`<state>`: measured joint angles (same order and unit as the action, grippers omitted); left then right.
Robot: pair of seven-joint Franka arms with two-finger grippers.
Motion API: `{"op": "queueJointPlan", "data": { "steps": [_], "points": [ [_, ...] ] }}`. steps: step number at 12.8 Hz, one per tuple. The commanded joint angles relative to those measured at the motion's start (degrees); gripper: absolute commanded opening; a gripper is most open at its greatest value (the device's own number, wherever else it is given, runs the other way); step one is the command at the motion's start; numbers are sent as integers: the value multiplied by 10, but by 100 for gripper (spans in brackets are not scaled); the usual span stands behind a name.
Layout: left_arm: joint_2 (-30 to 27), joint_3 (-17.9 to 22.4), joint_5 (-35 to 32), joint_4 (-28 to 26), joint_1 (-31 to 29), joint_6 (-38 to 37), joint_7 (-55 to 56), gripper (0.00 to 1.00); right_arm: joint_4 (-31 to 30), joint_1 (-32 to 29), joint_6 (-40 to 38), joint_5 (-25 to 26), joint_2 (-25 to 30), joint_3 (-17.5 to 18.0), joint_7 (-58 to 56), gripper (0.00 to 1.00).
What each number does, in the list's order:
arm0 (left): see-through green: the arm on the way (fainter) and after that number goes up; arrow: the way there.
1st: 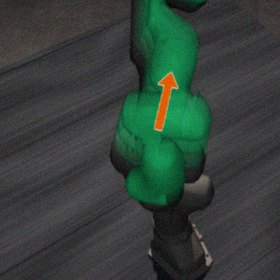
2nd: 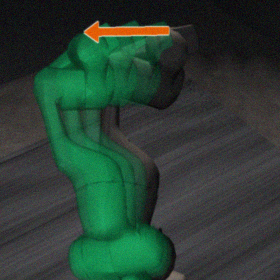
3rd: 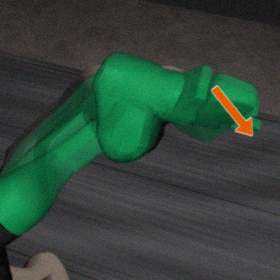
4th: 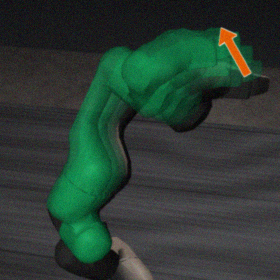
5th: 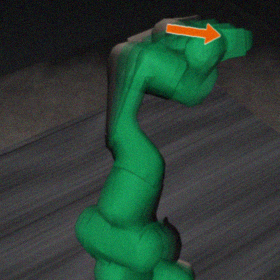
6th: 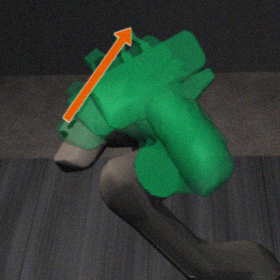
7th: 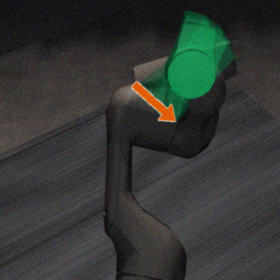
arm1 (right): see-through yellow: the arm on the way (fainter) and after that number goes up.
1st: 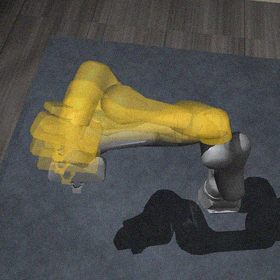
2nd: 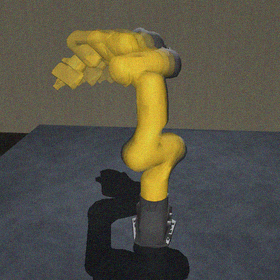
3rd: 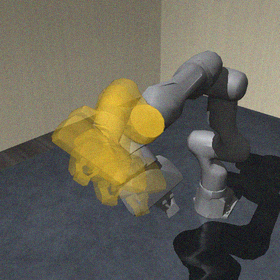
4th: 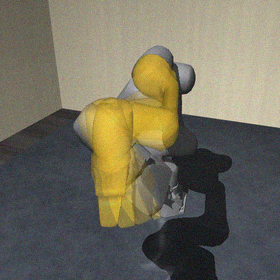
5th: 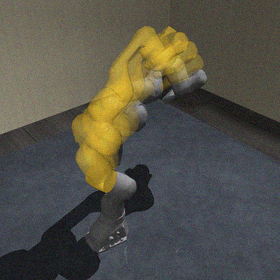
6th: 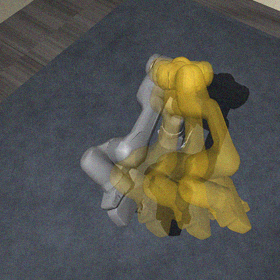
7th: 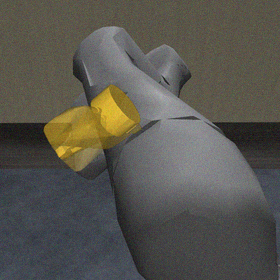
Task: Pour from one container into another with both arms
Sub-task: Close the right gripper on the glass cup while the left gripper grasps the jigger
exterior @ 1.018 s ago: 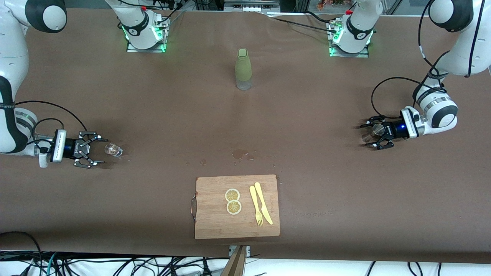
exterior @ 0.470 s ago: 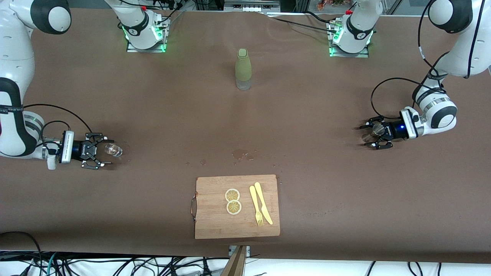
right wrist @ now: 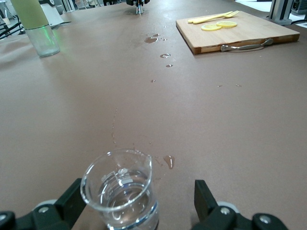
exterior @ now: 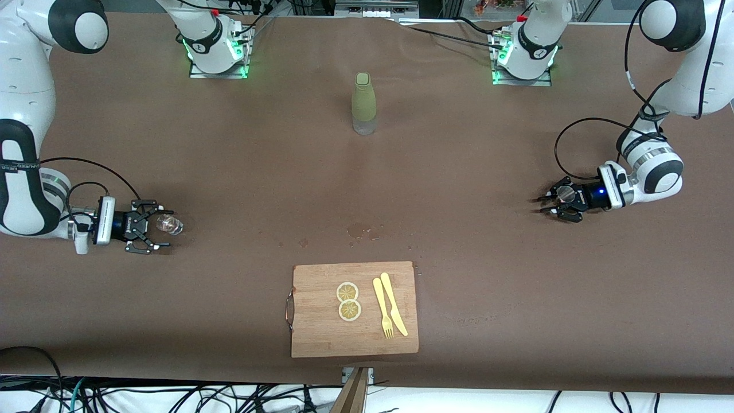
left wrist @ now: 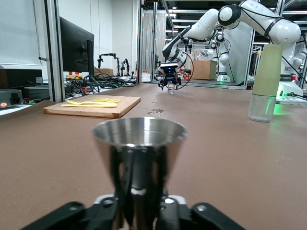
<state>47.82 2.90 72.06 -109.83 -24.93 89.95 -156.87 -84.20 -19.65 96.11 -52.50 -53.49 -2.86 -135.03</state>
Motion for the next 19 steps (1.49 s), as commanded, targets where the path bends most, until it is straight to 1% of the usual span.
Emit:
{"op": "queueJointPlan", "data": {
  "steps": [1, 3, 4, 6, 7, 8, 9, 10, 11, 12, 14, 15, 16, 17, 19],
  "points": [
    [11, 5, 20, 6, 5, -12, -70, 0, 7, 7, 6, -8, -4, 0, -5, 94],
    [11, 5, 21, 6, 5, -15, -70, 0, 7, 12, 10, -8, -4, 0, -4, 90],
    [10, 5, 22, 6, 5, -16, -70, 0, 8, 12, 13, -8, -4, 0, -2, 87],
    [12, 4, 28, 6, 6, -34, -70, 0, 8, 12, 13, -4, -4, 0, 5, 70],
    [11, 1, 28, 6, 6, -35, -69, 0, 8, 12, 13, -3, -3, 0, 5, 66],
    [10, -6, 27, 6, 7, -35, -67, 0, 8, 12, 13, -2, -3, 0, 5, 60],
    [9, -13, 26, 6, 8, -35, -65, 0, 9, 12, 13, -2, -2, 0, 5, 57],
    [9, -15, 27, 6, 18, -35, -64, 0, 10, 12, 13, -3, -1, 0, 6, 51],
    [8, -18, 28, 6, 28, -35, -63, 0, 11, 13, 13, -3, 1, 0, 8, 48],
    [8, -22, 29, 6, 32, -34, -64, 0, 11, 16, 15, -3, 5, 0, 8, 42],
    [6, -33, 34, 6, 38, -33, -64, 0, 10, 23, 34, -1, 18, 0, 15, 42],
    [6, -45, 38, 6, 39, -30, -64, 0, 10, 24, 36, -1, 18, 0, 16, 37],
    [6, -55, 46, 5, 40, -28, -63, 0, 9, 26, 39, -3, 18, 0, 17, 29],
    [7, -67, 57, 5, 46, -24, -63, 0, 9, 29, 40, -2, 18, 0, 17, 26],
    [7, -84, 74, 4, 58, -1, -63, 0, 9, 30, 49, -2, 25, 0, 16, 26]
  ]
}}
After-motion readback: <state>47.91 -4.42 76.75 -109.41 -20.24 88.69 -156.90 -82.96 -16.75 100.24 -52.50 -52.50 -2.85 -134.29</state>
